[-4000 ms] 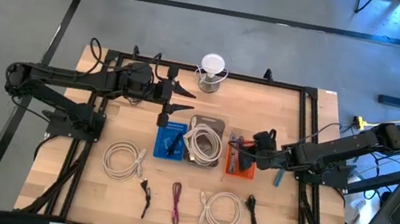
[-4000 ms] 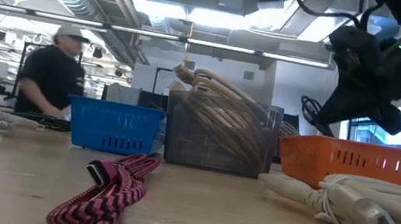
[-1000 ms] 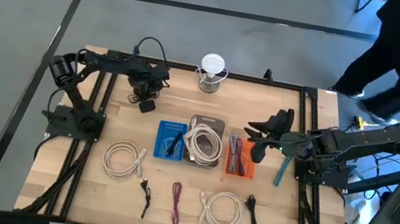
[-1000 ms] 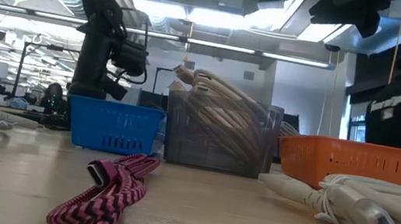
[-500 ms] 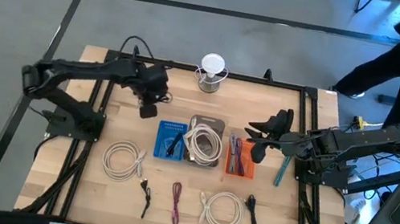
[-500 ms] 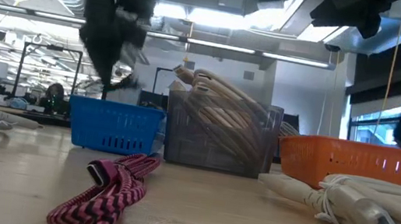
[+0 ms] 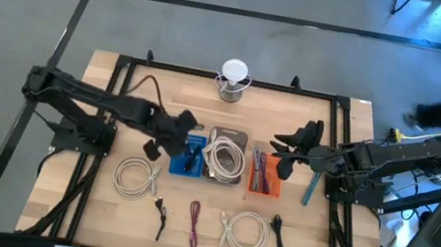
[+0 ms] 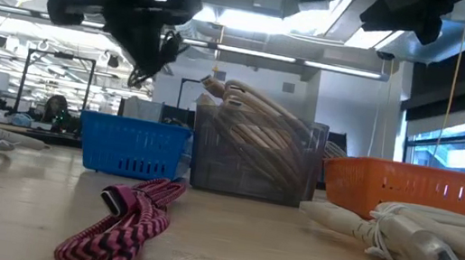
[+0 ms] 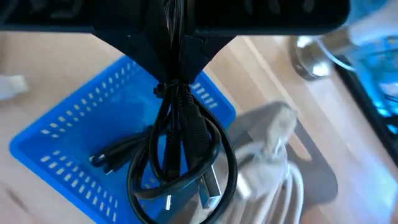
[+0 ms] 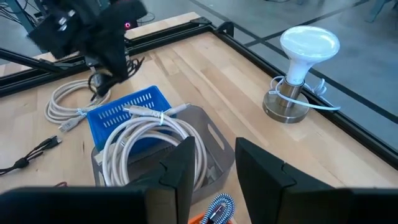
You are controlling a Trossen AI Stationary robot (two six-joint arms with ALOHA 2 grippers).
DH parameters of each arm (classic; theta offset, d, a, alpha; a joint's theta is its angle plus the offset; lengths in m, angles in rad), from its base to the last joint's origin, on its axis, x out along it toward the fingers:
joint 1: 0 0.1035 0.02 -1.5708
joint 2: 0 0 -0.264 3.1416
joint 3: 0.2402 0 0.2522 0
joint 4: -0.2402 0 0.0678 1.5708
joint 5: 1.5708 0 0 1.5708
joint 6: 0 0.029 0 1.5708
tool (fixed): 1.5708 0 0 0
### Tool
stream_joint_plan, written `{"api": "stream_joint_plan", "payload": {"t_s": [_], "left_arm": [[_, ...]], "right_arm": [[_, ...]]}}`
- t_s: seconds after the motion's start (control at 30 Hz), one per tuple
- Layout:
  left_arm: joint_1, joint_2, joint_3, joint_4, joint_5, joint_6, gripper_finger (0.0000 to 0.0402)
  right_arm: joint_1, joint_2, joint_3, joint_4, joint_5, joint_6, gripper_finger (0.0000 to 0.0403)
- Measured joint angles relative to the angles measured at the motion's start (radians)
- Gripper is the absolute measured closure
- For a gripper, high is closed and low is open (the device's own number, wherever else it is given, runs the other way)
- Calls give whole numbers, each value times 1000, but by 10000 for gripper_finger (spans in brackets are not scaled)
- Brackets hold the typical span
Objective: Pick & Place USB Port
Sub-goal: Put the black charger cable into the blue bin, then put the brown HDMI cable into the black bin
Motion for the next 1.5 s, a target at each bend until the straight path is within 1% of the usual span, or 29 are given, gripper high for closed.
{"api": "stream_joint_plan", "payload": {"t_s": [0.07, 0.17, 0.27, 0.47, 0.8, 0.97, 1.03, 1.2, 1.33, 1.43, 1.5], "left_arm": [[-34, 26, 0, 31, -46, 22, 389], [-66, 69, 0, 51, -73, 58, 389], [-84, 127, 0, 43, -122, 113, 389], [-99, 208, 0, 44, -257, 229, 389], [-124, 281, 0, 44, -253, 300, 389], [-130, 305, 0, 47, -242, 302, 389], [-133, 308, 0, 68, -241, 302, 377], [-145, 308, 0, 152, -269, 303, 328], [-155, 307, 0, 190, -277, 303, 300], [-165, 307, 0, 194, -316, 289, 285], [-172, 290, 0, 188, -367, 240, 278]], "right_arm": [[0, 0, 0, 0, 0, -1, 286], [0, 0, 0, 0, 5, -4, 286], [0, 0, 0, 0, 8, -3, 286], [0, 0, 0, 0, 8, -3, 286], [0, 0, 0, 0, 8, -3, 286], [0, 0, 0, 0, 8, -3, 286], [0, 0, 0, 0, 8, -3, 286], [0, 0, 0, 0, 8, -3, 286], [0, 0, 0, 0, 8, -3, 286], [0, 0, 0, 0, 8, -4, 286], [0, 0, 0, -3, 7, -7, 286]]}}
